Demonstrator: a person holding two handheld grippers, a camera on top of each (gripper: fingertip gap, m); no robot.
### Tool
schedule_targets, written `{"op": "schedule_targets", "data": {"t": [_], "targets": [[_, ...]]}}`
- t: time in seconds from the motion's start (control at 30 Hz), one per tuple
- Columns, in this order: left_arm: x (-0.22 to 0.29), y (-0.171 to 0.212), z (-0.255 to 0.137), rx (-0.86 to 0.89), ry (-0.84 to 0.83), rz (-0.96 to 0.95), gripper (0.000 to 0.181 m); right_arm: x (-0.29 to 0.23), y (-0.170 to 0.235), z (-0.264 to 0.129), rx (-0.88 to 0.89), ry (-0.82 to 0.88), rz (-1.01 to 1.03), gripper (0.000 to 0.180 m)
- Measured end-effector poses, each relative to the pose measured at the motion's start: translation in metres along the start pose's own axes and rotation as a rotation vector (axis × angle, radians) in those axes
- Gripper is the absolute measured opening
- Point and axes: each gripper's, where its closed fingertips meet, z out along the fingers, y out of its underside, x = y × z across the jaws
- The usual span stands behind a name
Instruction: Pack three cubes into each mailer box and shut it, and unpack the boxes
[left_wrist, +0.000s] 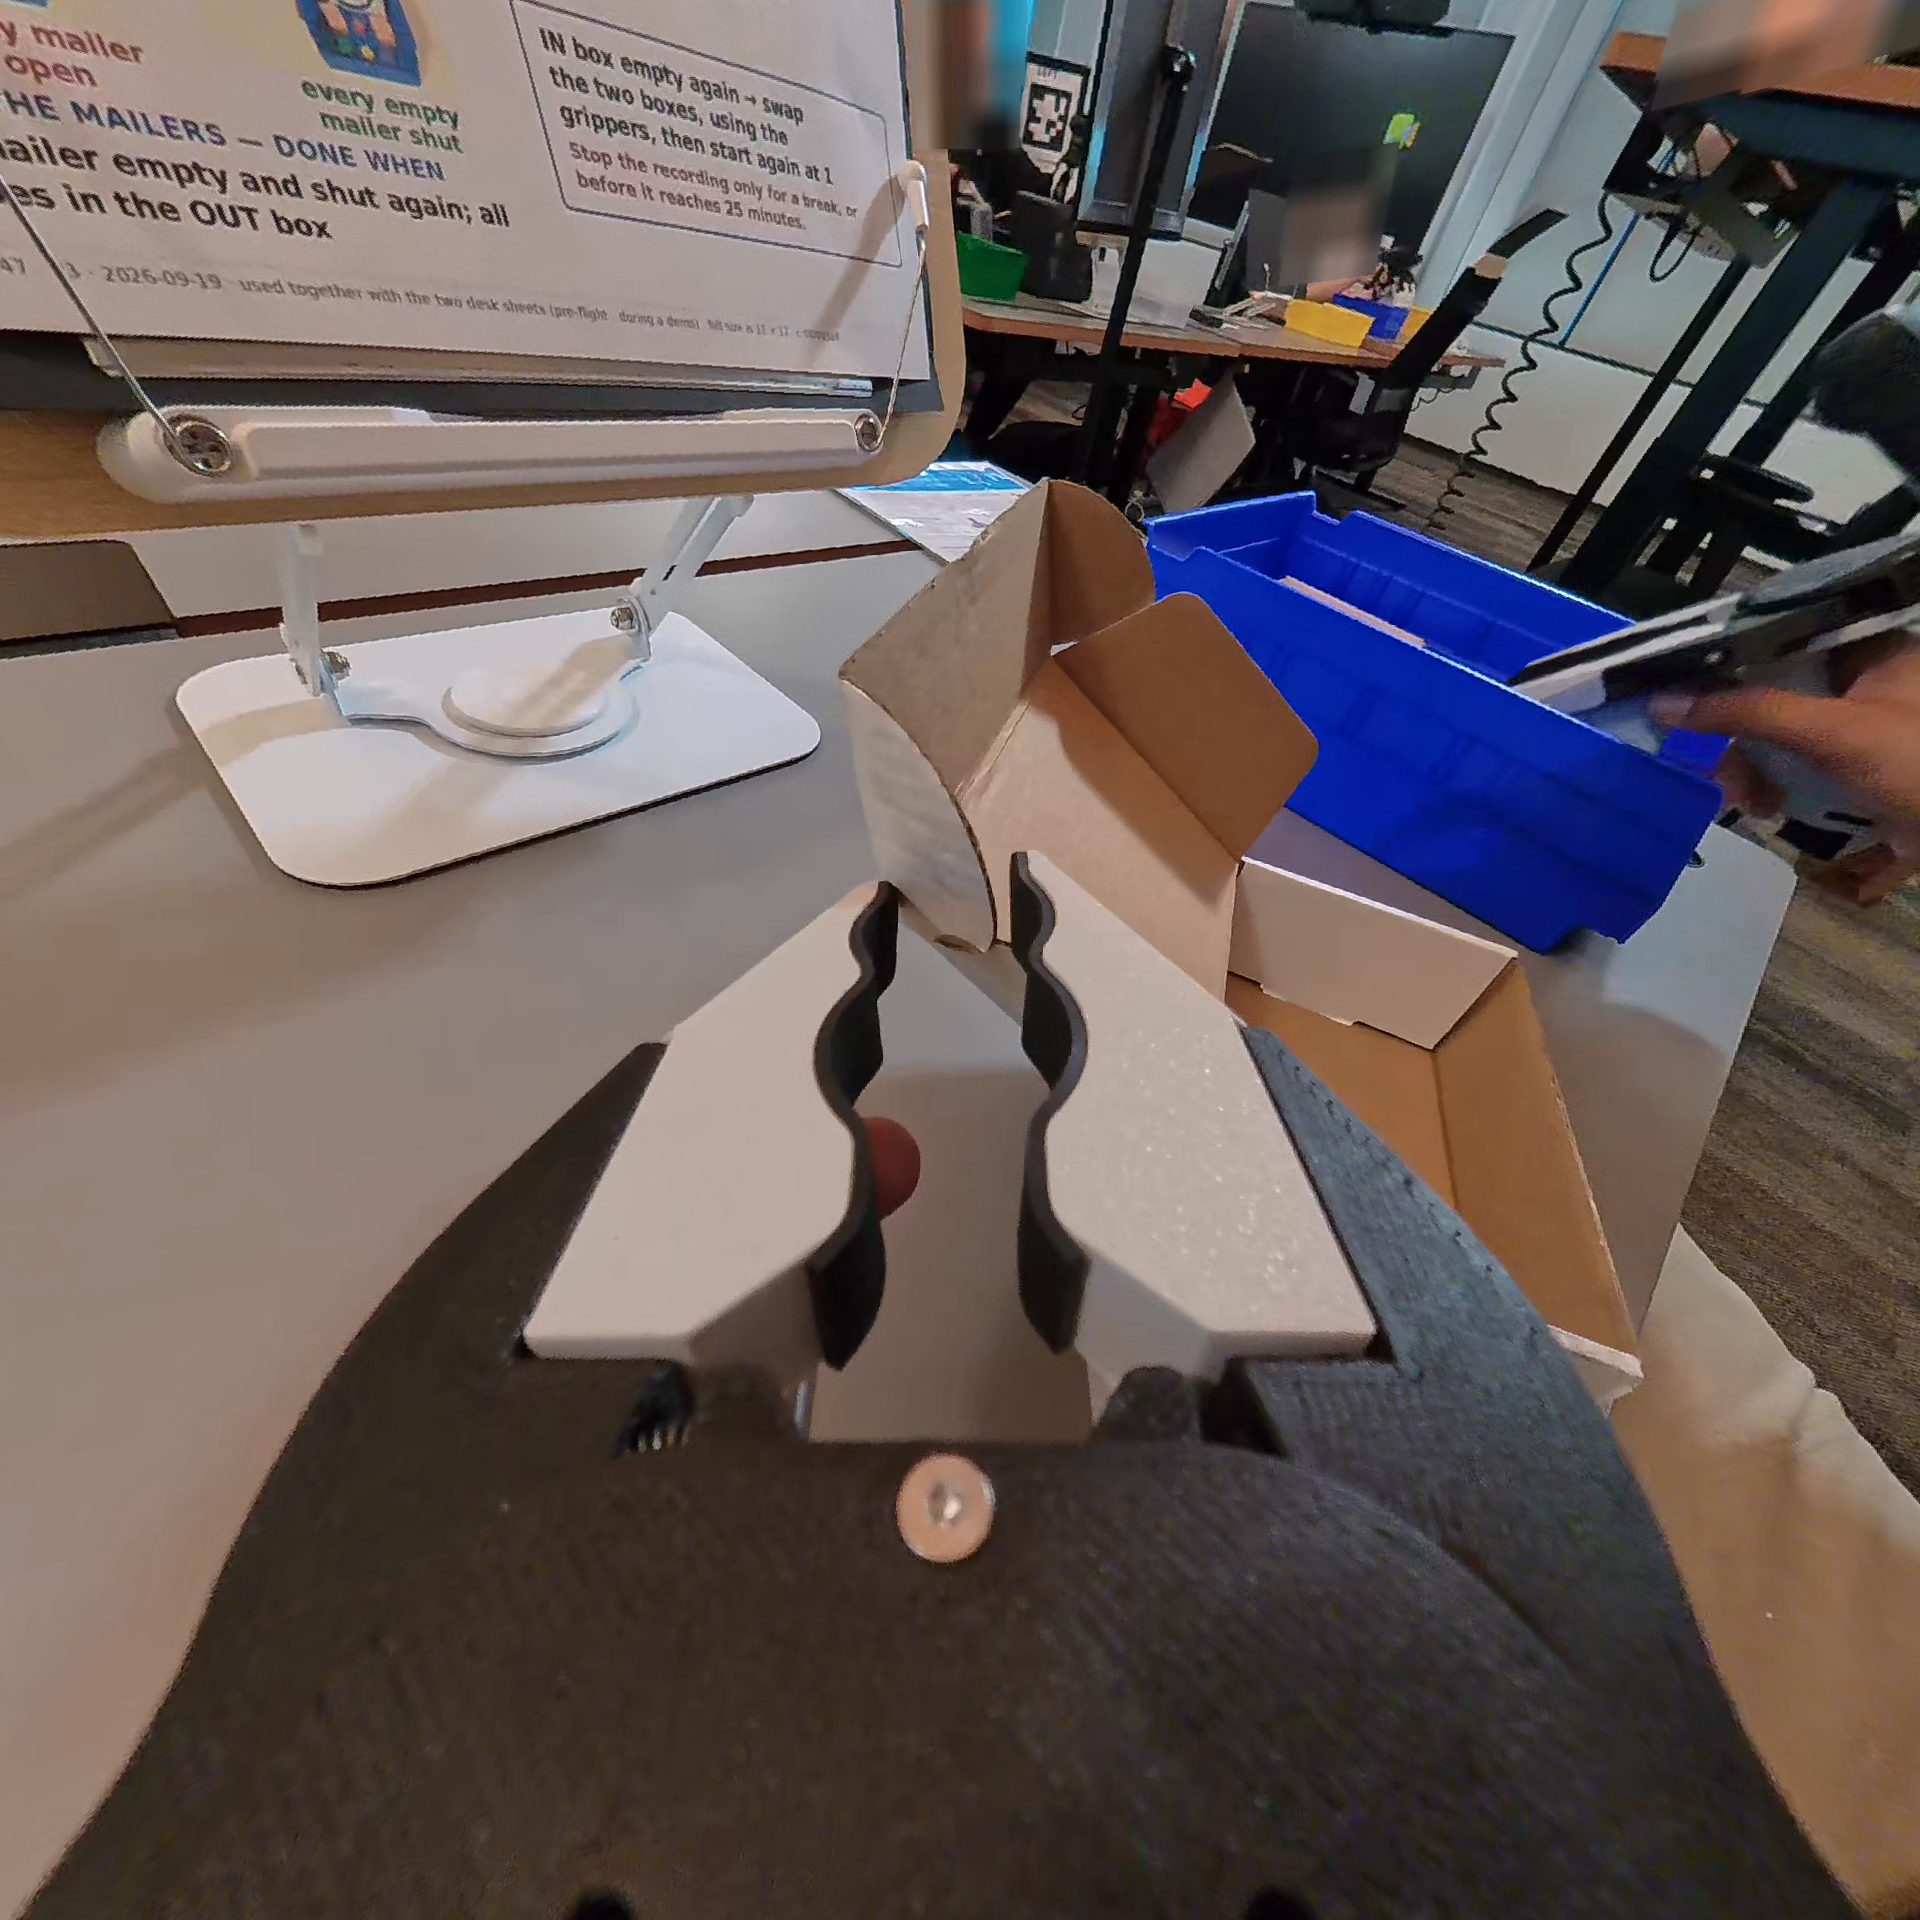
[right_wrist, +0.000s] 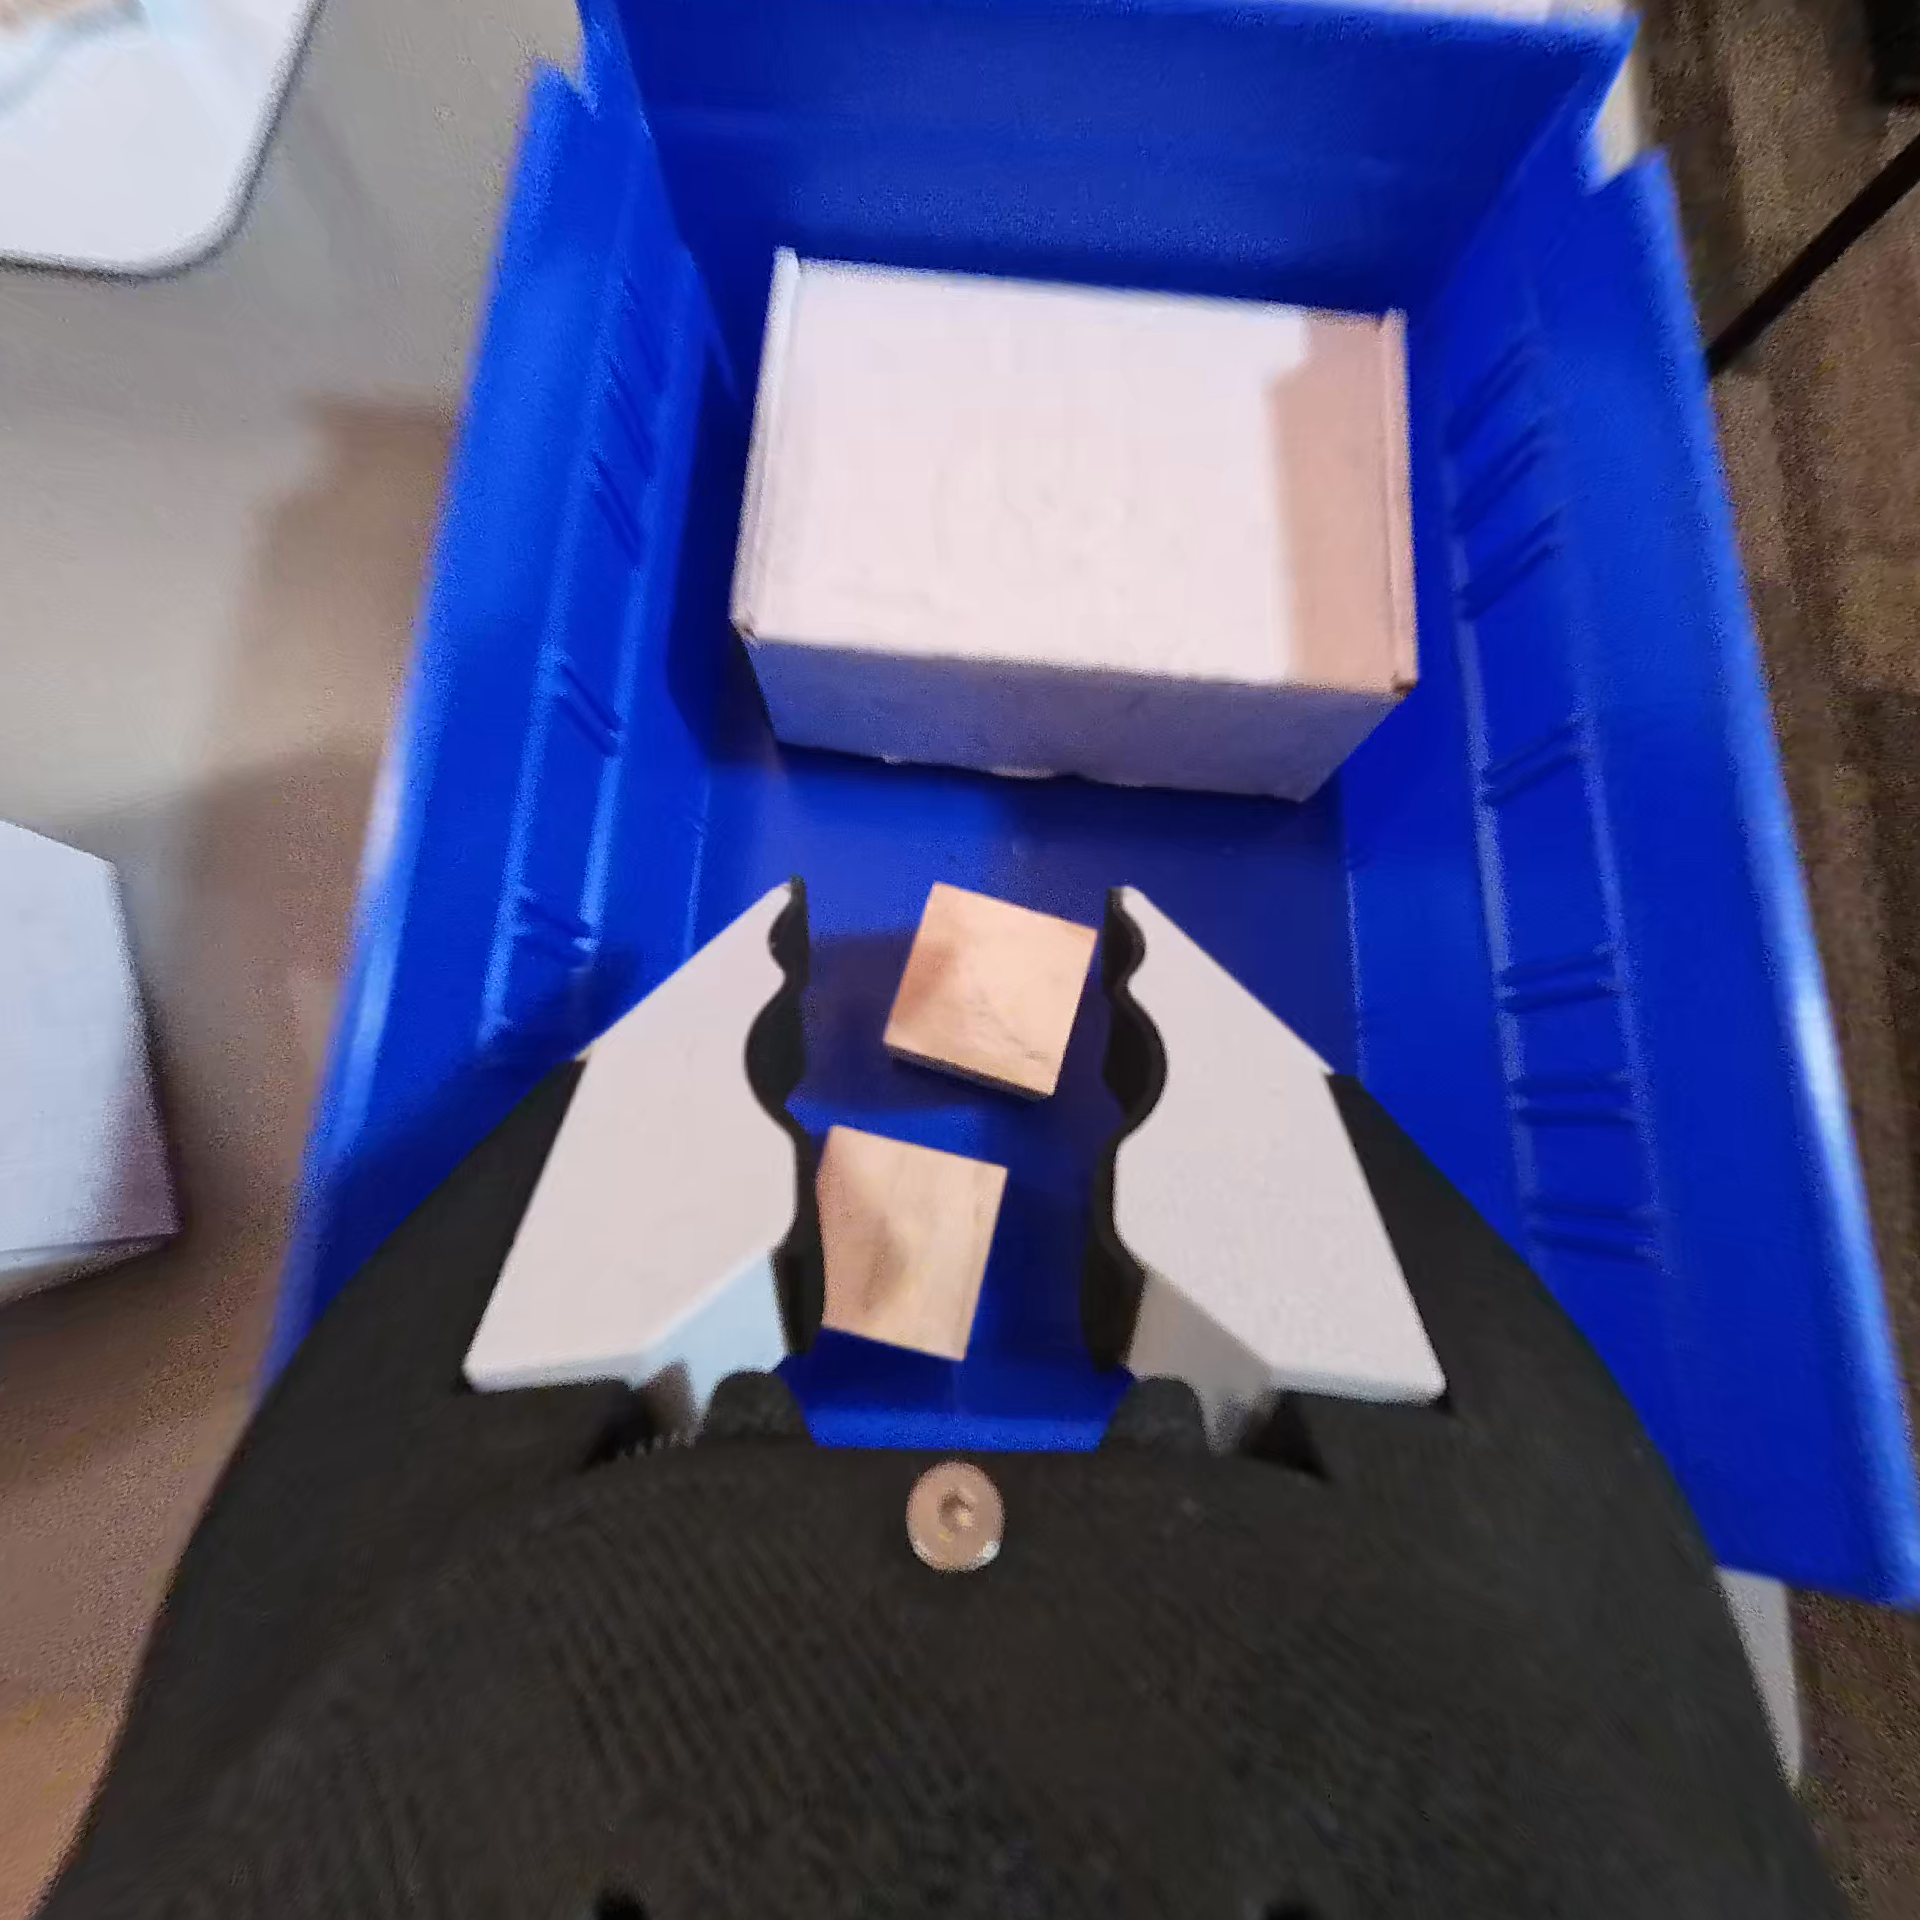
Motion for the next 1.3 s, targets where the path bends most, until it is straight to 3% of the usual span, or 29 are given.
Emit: {"op": "schedule_targets", "data": {"t": [0.03,0.17,0.27,0.37,0.47,0.6,0.8,0.87,1.03,1.23,1.27,1.3], "targets": [[0.000,0.000,0.000,0.000,0.000,0.004,0.020,-0.003,-0.011,-0.012,0.038,-0.002,-0.003,0.056],[0.001,0.000,0.000,-0.001,-0.003,0.014,0.020,-0.056,-0.068,-0.079,0.220,-0.026,-0.147,0.054],[-0.002,0.002,0.001,-0.013,-0.015,-0.003,0.019,-0.135,-0.083,-0.110,0.282,-0.043,-0.358,0.043],[-0.001,0.002,0.000,-0.020,-0.004,-0.044,0.020,-0.239,-0.047,-0.098,0.178,-0.288,-0.512,0.042],[0.000,0.002,-0.001,-0.022,0.007,-0.048,0.020,-0.292,0.005,-0.069,-0.031,-0.422,-0.611,0.047],[0.002,0.001,-0.002,-0.025,0.010,-0.037,0.020,-0.307,0.047,-0.038,-0.200,-0.440,-0.591,0.052],[-0.001,0.003,0.000,-0.028,0.010,-0.038,0.020,-0.304,0.067,-0.020,-0.298,-0.396,-0.571,0.046],[-0.002,0.004,0.000,-0.029,0.012,-0.047,0.020,-0.312,0.067,-0.022,-0.302,-0.450,-0.538,0.025],[0.000,0.003,-0.001,-0.027,0.017,-0.045,0.020,-0.310,0.063,-0.026,-0.294,-0.491,-0.502,0.024],[0.001,0.002,-0.001,-0.022,0.013,-0.036,0.020,-0.294,0.028,-0.046,-0.175,-0.494,-0.451,0.024],[0.001,0.002,-0.001,-0.021,0.014,-0.038,0.020,-0.291,0.023,-0.052,-0.154,-0.500,-0.457,0.000],[0.001,0.002,0.000,-0.022,0.014,-0.039,0.020,-0.283,0.011,-0.056,-0.097,-0.467,-0.460,0.000]]}}
